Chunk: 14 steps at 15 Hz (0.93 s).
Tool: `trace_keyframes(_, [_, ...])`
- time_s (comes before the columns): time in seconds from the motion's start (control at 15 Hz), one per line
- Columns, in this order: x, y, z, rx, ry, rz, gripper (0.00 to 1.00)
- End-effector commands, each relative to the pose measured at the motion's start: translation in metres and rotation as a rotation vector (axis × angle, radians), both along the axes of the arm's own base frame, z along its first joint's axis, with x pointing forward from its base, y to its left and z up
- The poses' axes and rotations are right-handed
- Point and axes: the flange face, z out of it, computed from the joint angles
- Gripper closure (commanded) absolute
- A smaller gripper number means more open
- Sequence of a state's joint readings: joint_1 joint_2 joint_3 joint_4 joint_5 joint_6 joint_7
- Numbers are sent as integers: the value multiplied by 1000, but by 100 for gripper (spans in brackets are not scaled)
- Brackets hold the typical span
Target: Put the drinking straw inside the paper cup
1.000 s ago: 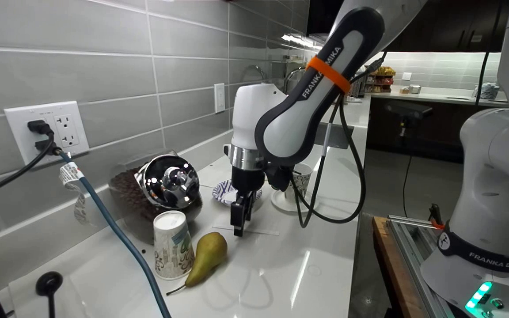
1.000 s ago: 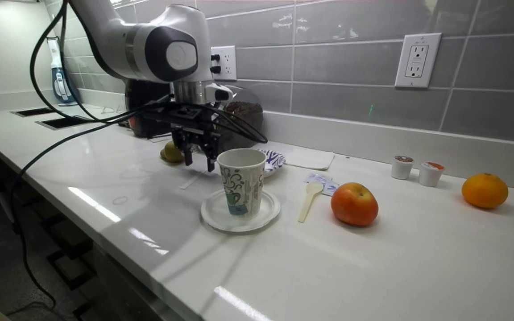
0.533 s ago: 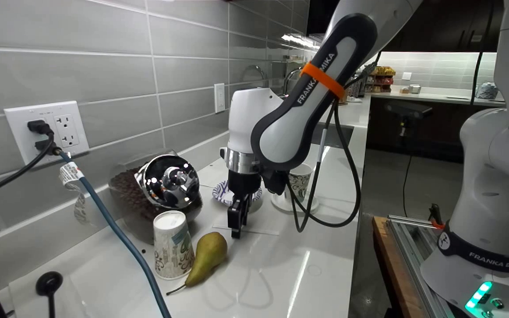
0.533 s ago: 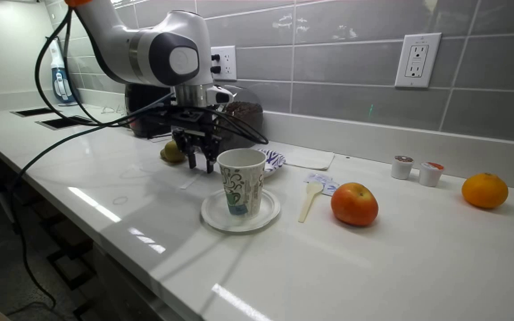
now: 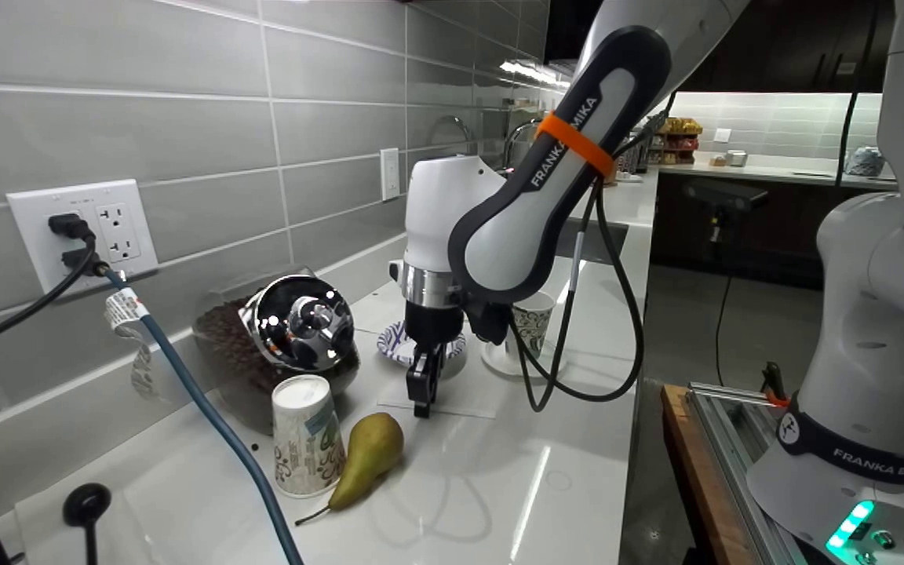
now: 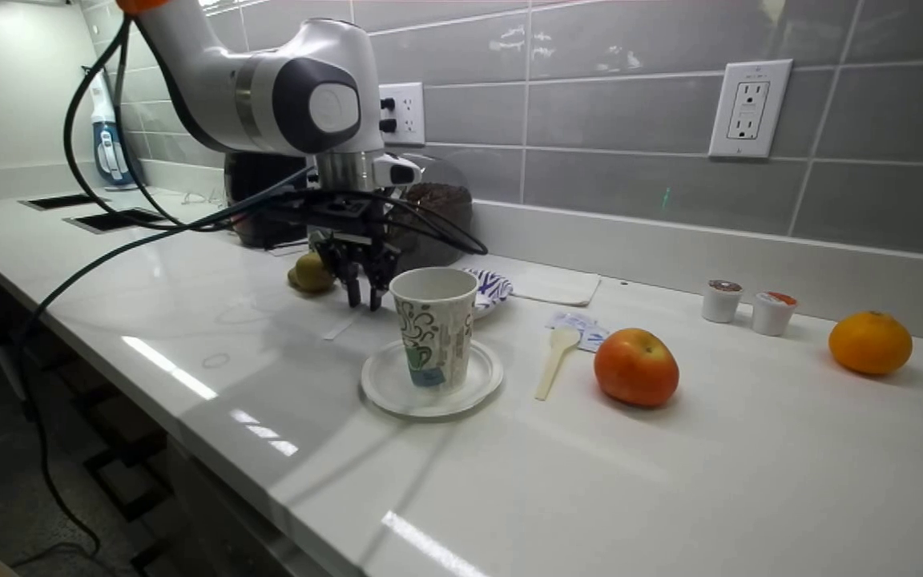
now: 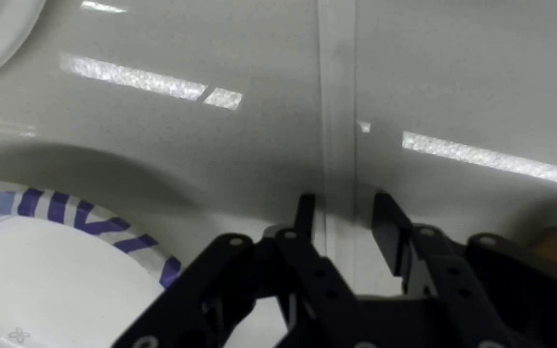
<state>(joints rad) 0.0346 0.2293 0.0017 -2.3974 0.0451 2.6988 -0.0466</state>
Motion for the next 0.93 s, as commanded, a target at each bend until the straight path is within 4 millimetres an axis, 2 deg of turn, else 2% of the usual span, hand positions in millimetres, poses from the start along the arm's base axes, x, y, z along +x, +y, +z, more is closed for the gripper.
trace_keyframes(0.0, [4, 7, -10, -17, 10, 17, 86])
trace_keyframes(0.2, [4, 8, -9, -24, 10, 28, 99])
trace_keyframes(0.53, [3, 12, -7, -32, 8, 44, 98])
trace_keyframes(0.87, [-14, 24, 14, -21, 9, -4, 98])
